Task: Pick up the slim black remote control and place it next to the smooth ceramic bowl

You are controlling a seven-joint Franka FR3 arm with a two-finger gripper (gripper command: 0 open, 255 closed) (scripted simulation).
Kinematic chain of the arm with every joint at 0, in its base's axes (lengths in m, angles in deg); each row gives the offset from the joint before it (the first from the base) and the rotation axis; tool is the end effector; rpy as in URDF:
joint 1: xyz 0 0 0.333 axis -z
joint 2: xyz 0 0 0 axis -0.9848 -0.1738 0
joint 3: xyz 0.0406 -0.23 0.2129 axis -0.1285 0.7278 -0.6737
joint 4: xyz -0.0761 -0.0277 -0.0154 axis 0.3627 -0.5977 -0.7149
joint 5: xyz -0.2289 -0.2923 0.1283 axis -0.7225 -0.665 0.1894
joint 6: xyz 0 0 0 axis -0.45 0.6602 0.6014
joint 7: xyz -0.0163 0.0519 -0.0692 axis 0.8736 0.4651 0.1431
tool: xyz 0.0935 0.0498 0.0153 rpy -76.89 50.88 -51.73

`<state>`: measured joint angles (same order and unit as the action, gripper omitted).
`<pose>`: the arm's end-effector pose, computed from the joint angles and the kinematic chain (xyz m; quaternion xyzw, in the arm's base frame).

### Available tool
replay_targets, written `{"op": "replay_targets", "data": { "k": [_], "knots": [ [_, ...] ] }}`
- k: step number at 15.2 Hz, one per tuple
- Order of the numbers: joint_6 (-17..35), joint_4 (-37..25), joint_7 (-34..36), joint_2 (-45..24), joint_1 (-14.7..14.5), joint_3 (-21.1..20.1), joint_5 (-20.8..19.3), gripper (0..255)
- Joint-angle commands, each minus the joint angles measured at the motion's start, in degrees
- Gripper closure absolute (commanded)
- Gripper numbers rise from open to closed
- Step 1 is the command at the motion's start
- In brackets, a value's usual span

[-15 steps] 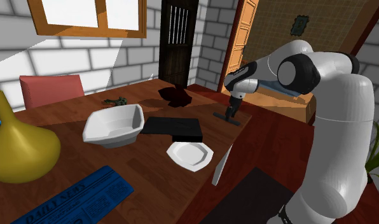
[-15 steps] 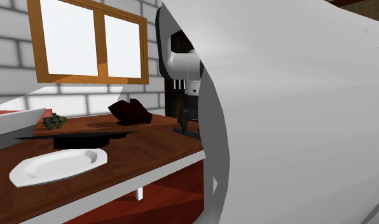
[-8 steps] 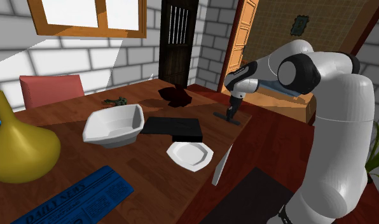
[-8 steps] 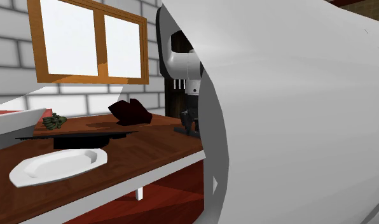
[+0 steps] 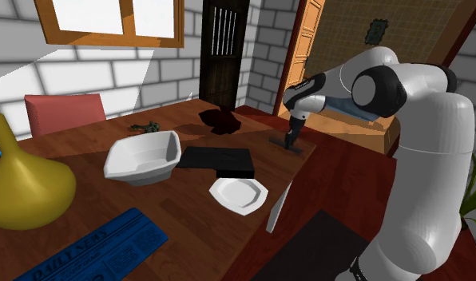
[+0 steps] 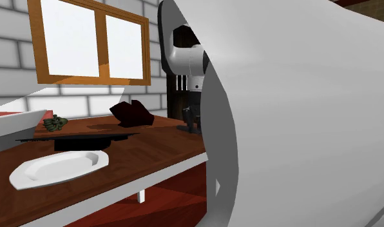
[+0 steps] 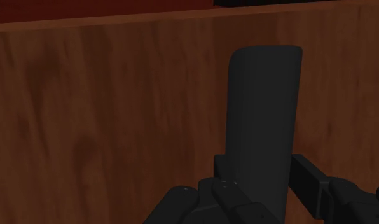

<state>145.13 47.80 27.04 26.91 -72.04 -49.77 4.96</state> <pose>0.5330 -0.3199 0.3361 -0.9962 -0.0765 0.0083 0.0399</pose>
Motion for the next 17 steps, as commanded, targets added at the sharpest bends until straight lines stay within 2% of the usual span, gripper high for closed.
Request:
{"op": "replay_targets", "data": {
  "k": [1, 17],
  "knots": [
    [-1.11, -0.21, 0.33, 1.0, -0.17, 0.25, -0.56, 255],
    [-11.65, -6.6, 2.71, 5.78, -0.78, 1.34, -3.59, 255]
  ]
}}
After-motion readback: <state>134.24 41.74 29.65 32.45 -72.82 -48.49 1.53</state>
